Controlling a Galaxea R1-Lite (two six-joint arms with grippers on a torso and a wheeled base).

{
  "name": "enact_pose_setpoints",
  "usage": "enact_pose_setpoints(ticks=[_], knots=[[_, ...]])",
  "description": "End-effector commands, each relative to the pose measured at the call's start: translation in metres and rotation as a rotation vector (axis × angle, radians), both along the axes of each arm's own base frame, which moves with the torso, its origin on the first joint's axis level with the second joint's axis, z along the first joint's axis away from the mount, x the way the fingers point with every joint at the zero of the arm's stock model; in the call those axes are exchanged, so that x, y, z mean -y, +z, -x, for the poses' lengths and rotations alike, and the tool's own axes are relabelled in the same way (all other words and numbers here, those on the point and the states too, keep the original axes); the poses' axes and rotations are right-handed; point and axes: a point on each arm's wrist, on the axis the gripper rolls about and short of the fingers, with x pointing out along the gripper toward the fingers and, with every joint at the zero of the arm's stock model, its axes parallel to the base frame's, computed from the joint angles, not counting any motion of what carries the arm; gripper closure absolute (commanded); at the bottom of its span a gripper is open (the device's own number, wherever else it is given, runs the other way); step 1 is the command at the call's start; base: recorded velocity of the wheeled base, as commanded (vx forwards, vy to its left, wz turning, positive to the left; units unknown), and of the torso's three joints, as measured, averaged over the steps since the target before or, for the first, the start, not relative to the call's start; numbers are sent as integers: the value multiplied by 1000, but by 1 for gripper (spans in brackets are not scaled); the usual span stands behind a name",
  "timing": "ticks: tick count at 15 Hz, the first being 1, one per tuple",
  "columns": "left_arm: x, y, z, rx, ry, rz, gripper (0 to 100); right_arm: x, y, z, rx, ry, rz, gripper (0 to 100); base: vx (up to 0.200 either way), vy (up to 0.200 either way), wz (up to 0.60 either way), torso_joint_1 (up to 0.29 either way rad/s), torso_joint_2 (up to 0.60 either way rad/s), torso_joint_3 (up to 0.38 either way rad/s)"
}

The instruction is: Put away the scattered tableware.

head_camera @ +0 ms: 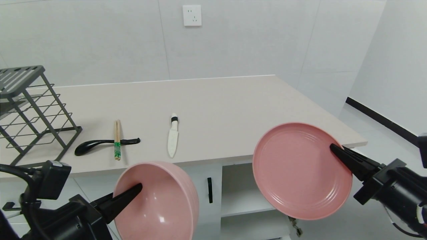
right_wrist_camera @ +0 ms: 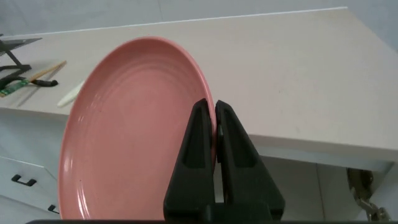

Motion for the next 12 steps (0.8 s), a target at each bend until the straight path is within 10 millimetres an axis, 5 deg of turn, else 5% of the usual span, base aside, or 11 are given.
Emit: enact_pose_setpoints(ticks=[1, 12], knots=[[0, 0, 0, -1, 0, 0, 100, 0, -1, 0, -7, 1, 4, 100, 0, 0, 0, -261, 505, 242], [0, -3, 0, -18, 0, -14, 100, 0, -1, 0, -12, 1, 6, 100, 0, 0, 0, -255, 436, 187]])
